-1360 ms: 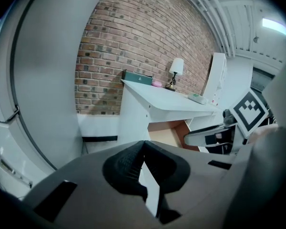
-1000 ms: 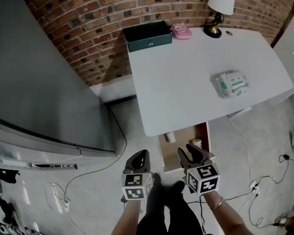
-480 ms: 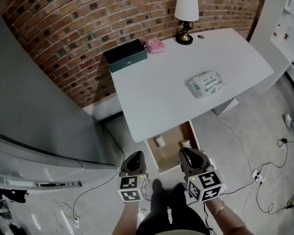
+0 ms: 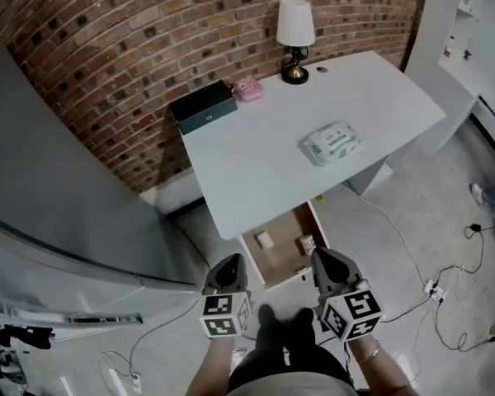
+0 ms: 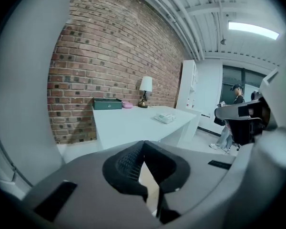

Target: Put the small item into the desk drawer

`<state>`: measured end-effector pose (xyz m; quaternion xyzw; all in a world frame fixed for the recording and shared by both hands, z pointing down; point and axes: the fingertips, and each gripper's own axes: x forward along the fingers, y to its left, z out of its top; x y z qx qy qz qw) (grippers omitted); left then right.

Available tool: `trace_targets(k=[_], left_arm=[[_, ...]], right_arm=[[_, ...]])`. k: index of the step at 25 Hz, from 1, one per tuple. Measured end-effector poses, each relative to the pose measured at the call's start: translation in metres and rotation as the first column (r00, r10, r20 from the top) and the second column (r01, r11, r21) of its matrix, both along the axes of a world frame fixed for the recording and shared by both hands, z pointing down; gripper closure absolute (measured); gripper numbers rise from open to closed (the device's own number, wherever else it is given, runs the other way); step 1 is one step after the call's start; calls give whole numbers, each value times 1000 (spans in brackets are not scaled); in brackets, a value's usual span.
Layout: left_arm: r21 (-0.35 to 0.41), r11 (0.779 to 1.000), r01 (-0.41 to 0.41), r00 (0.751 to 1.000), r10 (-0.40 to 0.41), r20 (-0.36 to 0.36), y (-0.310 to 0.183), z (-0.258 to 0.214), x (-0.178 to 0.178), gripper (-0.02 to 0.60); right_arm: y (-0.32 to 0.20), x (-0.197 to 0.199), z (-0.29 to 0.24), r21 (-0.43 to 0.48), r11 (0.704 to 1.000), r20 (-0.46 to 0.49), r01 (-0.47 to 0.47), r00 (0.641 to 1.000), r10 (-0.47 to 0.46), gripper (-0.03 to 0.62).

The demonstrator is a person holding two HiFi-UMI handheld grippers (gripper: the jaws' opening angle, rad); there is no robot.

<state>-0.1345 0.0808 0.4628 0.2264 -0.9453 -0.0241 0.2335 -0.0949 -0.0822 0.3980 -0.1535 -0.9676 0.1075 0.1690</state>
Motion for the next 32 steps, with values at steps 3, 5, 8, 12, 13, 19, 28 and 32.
trace_targets(k=[3,5,8,12,13,19,28,32], left_arm=[[2,1000,-23,1000,23,14,-7,-10,7,561],[1,999,-38,999,38,20,-13,-15,11,561],[-1,998,-58,998,58,27,-21,-22,15,561],[-4,997,-76,996,76,35,-32,-29,19,561],[-4,997,-78,996,78,38,-34,-31,20,561],[-12,996,-85,995,85,54,-43,-39,21,561],[-18,997,-74,995,75,60,-60,-44,19,561],[-24,998,-60,996,61,58,-63,-44,17,561]], right_arm=[[-9,11,-11,0,1000,16,-18,1000,18,586],[-16,17,-17,5,1000,21,-31,999,31,588],[-28,25,-25,4,998,30,-55,998,55,588],[-43,32,-33,-10,996,45,-86,995,86,588],[-46,34,-34,-15,996,47,-93,995,93,588],[-60,39,-41,-17,993,59,-115,992,115,588],[-85,37,-47,-29,992,76,-126,989,128,588],[-93,38,-47,-29,992,77,-124,989,126,588]])
